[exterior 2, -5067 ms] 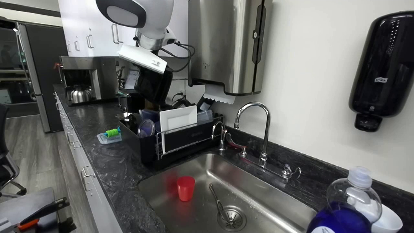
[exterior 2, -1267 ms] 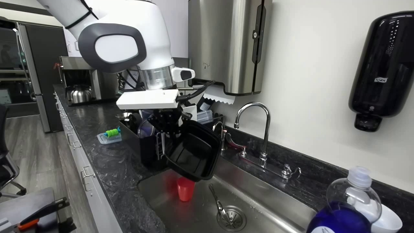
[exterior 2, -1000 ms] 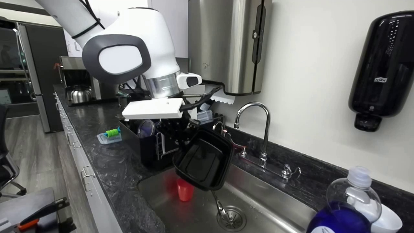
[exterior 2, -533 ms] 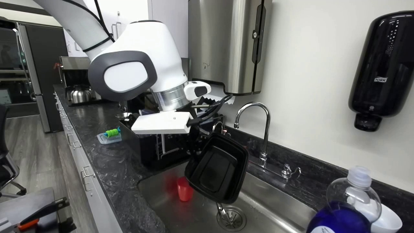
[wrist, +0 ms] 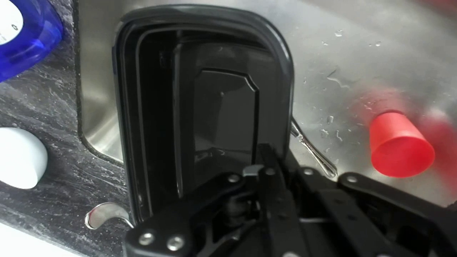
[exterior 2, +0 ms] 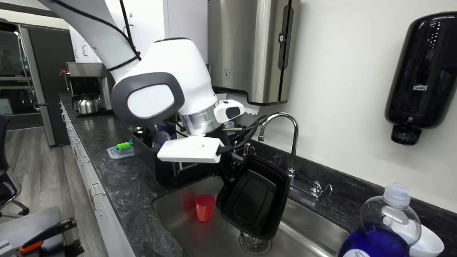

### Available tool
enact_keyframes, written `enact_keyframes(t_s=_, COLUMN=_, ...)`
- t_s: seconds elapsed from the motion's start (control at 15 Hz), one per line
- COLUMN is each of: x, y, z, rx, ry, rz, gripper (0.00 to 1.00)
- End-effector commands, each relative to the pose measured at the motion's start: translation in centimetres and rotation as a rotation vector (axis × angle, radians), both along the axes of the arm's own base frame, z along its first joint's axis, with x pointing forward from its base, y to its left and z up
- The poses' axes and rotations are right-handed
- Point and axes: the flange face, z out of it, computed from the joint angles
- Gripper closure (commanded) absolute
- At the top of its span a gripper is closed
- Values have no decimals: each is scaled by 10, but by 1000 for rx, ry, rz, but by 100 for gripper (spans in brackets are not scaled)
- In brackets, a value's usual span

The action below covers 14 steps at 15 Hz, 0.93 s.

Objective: Remove the black lunchbox from the dishrack and put it in the sink

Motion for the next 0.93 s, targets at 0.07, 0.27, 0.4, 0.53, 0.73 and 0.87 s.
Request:
enact_keyframes(t_s=0.07, x=5, y=-18, z=-14, rx=-15, ry=-19, rz=-50, gripper=98)
enact_keyframes(t_s=0.27, x=7, y=-29, z=-22, rx=-29, ry=-26, rz=-72, gripper=98)
enact_keyframes(t_s=0.4, x=9, y=-36, z=-28, rx=-39, ry=-31, rz=-84, gripper=98)
enact_keyframes(t_s=0.53, x=13, y=-41, z=-34, rx=-46, ry=-33, rz=-98, gripper=98)
enact_keyframes(t_s=0.73, x=18, y=-47, z=-44, rx=-47, ry=-26, rz=-118, gripper=98)
enact_keyframes(t_s=0.87, x=21, y=-49, z=-48, rx=-45, ry=-25, rz=-129, gripper=98)
